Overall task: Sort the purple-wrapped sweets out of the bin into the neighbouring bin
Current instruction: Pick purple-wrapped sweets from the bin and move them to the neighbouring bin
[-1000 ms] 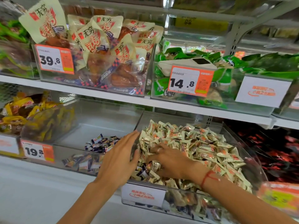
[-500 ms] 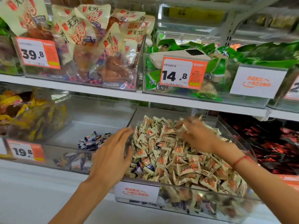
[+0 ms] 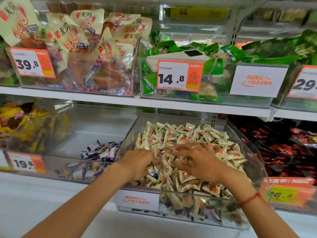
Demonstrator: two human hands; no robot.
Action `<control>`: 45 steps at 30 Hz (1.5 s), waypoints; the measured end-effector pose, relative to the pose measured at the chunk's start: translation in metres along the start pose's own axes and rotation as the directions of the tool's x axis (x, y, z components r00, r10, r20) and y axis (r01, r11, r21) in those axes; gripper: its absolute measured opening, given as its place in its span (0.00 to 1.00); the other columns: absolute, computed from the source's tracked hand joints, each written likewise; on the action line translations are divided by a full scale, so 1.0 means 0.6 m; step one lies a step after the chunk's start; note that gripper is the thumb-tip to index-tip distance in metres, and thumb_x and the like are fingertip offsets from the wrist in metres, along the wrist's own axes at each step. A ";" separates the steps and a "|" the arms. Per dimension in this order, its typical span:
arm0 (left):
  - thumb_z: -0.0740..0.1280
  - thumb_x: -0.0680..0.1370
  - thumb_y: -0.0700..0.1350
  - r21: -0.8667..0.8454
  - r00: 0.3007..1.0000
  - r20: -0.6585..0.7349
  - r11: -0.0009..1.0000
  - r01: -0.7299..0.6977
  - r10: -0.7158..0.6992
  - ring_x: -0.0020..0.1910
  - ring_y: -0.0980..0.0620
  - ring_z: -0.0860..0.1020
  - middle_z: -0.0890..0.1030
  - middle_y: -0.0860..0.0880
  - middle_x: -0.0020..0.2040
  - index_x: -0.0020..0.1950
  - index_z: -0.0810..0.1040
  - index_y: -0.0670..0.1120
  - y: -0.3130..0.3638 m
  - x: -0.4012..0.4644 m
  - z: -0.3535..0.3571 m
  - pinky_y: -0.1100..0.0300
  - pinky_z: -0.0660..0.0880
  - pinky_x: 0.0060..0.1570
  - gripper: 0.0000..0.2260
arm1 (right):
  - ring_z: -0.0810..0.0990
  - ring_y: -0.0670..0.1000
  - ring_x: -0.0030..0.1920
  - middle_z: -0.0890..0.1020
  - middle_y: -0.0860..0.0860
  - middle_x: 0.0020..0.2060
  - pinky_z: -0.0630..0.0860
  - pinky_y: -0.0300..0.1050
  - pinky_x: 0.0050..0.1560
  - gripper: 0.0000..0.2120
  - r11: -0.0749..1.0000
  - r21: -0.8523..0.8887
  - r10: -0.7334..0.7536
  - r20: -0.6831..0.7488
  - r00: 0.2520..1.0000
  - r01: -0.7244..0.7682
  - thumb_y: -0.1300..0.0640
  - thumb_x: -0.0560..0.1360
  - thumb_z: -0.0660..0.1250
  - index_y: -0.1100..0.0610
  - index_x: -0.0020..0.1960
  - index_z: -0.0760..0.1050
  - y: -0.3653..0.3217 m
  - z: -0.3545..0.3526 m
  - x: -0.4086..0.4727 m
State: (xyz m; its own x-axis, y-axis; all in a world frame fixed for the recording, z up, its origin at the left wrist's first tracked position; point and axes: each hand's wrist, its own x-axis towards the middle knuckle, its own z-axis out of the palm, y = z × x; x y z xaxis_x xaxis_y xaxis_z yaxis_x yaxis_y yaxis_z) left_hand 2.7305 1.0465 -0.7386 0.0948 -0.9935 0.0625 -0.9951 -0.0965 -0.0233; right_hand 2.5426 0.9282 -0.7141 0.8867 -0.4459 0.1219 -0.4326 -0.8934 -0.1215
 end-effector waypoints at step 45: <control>0.66 0.75 0.61 -0.334 0.737 -0.528 0.901 0.277 -0.422 0.38 0.62 0.76 0.82 0.59 0.40 0.59 0.79 0.61 -0.009 -0.135 -0.085 0.66 0.71 0.34 0.14 | 0.73 0.36 0.44 0.75 0.37 0.45 0.72 0.39 0.51 0.11 0.985 0.083 -0.163 0.117 0.980 0.154 0.46 0.77 0.65 0.50 0.55 0.75 -0.058 0.022 0.067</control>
State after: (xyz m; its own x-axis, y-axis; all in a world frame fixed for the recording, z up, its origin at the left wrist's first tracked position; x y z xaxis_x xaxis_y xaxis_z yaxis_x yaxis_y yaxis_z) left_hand 2.7267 1.1308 -0.6929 0.4746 -0.6600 0.5824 -0.8800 -0.3421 0.3295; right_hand 2.5957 0.9421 -0.7180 0.9583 -0.2848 0.0243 -0.2758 -0.9437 -0.1829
